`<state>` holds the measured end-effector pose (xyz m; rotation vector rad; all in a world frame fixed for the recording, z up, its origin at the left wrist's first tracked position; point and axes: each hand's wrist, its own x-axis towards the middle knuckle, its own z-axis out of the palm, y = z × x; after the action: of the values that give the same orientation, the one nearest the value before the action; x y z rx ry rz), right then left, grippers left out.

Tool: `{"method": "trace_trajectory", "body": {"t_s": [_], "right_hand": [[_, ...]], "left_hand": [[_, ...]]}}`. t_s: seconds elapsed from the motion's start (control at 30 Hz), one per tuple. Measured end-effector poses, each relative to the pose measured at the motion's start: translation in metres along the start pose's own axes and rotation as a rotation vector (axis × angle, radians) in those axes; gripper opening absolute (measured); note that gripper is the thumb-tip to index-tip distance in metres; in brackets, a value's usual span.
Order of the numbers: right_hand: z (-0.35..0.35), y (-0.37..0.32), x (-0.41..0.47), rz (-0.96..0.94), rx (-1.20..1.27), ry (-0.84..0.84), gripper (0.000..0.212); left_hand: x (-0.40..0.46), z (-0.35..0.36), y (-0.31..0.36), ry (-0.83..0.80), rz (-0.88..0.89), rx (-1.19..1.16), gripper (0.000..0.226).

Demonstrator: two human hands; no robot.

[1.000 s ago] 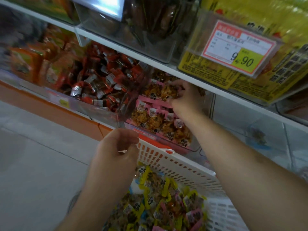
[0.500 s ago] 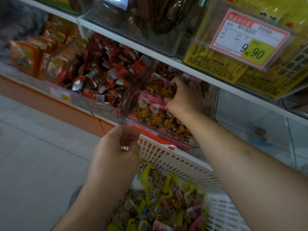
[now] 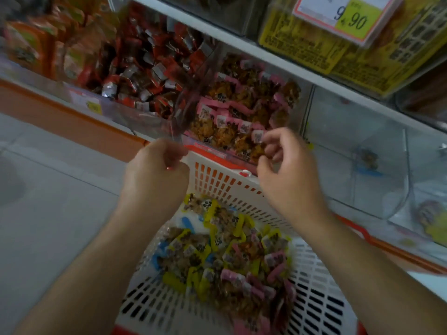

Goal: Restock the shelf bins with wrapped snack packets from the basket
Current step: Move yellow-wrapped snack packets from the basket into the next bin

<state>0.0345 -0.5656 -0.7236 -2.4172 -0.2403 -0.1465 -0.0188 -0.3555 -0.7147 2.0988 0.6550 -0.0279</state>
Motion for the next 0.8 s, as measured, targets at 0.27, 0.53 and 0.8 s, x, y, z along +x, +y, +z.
{"method": "trace_trajectory", "body": {"t_s": [0.27,0.53,0.8], "right_hand": [[0.038,0.075,-0.130,0.434,-0.312,-0.782,0.010],[0.088,0.109,-0.160,0.467,-0.583,-0.776,0.089],[0.094,0.107,-0.153,0.533,-0.373,-0.708,0.067]], "left_hand": [[-0.013,0.005,-0.034,-0.254,-0.119,0.452,0.058],[-0.022,0.004,-0.040,-0.345,-0.121,0.485,0.044],[-0.021,0.004,-0.029,-0.234,-0.110,0.532,0.060]]}}
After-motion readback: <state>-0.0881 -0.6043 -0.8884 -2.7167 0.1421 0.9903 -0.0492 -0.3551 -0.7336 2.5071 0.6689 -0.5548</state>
